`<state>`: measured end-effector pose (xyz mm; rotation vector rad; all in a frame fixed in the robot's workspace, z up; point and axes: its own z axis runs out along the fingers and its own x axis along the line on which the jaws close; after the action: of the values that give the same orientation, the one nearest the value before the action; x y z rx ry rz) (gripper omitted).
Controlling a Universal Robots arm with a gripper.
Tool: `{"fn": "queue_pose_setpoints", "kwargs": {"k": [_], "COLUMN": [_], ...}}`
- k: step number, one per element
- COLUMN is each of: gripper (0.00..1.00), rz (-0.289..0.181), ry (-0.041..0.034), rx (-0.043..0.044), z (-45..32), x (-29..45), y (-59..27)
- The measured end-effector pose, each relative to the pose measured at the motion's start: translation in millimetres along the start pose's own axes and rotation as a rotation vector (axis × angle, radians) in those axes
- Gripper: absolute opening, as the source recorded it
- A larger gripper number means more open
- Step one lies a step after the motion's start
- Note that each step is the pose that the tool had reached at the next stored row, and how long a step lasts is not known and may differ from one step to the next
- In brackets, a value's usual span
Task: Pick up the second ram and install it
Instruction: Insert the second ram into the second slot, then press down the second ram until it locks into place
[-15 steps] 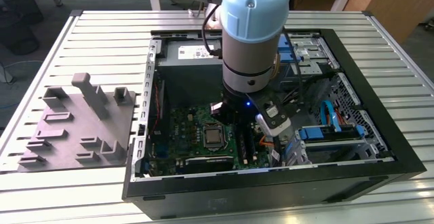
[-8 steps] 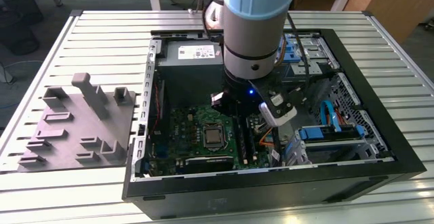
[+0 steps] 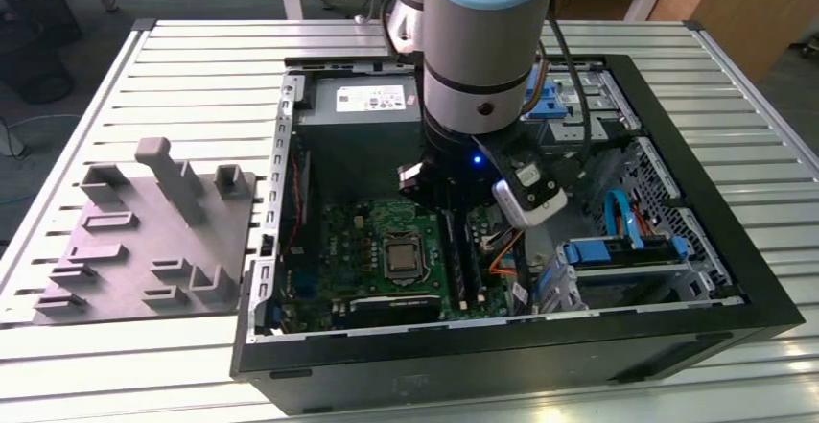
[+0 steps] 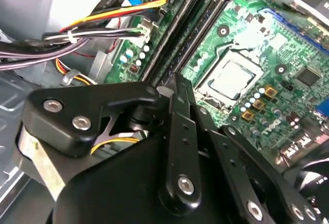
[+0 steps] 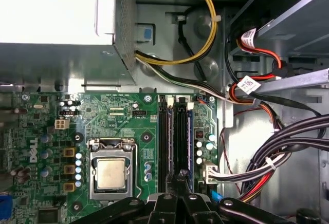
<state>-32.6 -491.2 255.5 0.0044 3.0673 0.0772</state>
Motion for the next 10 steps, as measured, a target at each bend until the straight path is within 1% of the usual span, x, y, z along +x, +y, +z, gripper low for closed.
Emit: {"fn": "queue_pose_setpoints", "kwargs": {"k": [10], "gripper": [0.10], "rz": [0.000], "ry": [0.0000], "rx": [0.0000], "z": [-1.5], "x": [-0.1], "y": [0.1]}}
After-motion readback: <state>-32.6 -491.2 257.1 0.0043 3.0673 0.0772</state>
